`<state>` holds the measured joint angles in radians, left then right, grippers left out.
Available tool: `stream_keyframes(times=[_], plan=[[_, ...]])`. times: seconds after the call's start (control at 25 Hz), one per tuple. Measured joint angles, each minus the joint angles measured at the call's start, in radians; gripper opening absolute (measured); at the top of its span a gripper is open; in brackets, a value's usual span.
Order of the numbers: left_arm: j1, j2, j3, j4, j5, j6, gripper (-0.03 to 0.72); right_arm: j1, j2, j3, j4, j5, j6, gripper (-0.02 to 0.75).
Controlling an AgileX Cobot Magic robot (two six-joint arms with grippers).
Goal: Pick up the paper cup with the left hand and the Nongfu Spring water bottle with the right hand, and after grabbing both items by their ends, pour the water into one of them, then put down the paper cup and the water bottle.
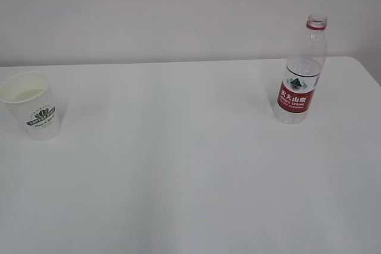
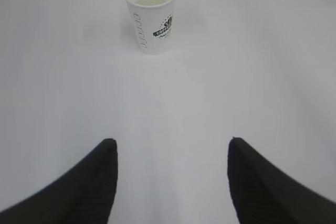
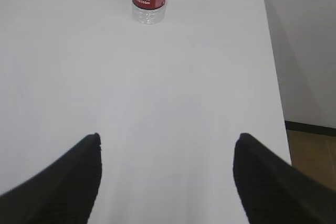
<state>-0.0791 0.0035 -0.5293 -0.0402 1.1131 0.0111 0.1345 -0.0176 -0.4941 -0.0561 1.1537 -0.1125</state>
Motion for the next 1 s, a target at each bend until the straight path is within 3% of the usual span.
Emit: stream_keyframes(times=[1.0], plan=[[0.000,0.000,0.000,0.000,-0.002,0.000,0.470,0.000,0.000,0.000,-0.002,-0.006,0.006,0.592]])
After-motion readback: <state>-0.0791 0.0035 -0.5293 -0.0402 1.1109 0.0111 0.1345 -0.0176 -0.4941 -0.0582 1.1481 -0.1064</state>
